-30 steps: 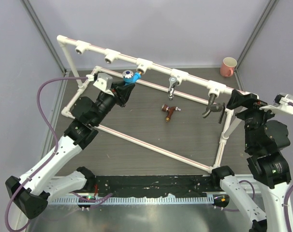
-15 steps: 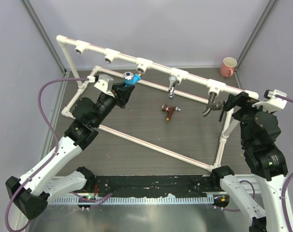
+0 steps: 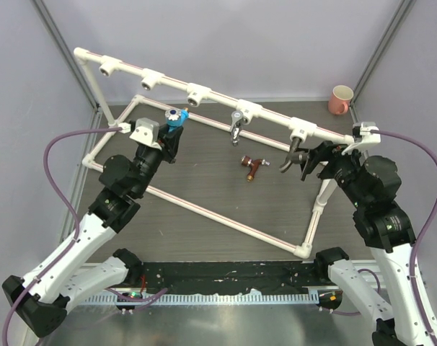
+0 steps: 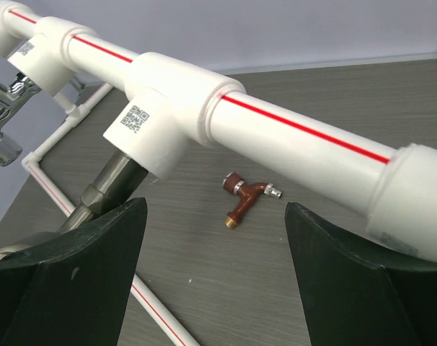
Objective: Install the water faucets
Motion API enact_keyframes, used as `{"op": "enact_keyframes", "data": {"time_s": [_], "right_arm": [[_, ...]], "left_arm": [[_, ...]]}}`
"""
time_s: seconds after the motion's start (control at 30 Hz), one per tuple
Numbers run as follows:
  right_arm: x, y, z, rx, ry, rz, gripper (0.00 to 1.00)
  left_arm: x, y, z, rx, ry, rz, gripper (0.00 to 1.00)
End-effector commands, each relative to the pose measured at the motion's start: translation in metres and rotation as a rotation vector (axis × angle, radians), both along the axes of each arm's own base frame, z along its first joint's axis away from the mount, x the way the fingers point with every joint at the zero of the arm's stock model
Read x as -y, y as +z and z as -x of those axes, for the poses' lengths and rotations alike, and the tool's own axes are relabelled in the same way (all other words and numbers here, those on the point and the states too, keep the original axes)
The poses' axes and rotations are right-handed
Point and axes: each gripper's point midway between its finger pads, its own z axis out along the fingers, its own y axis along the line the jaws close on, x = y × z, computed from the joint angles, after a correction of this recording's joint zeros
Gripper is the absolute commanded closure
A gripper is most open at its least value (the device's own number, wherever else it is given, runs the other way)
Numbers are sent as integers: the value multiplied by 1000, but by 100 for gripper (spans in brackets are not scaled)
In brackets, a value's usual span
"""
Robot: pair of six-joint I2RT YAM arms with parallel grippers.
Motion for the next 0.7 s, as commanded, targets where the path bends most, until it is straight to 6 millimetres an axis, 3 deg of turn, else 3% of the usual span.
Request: {"op": "enact_keyframes", "data": {"time_s": [0.0, 0.2, 0.37, 0.57, 0.67], "right_arm": [[-35, 21, 11, 99, 204, -53, 17], [-51, 7, 18, 106, 309, -38, 21], [-52, 0, 22, 125, 312, 3, 26], [-44, -7, 20, 134, 254, 24, 40], [-42, -9, 22, 142, 246, 29, 53]], "left_arm": [[-21, 16, -3, 60, 104, -38, 100], [-17, 15, -6, 51, 65, -57, 100], [-18, 24, 0, 76, 40, -37, 100], [-6, 25, -2, 57, -14, 9, 100], [-8, 29, -3, 61, 2, 27, 100]]}}
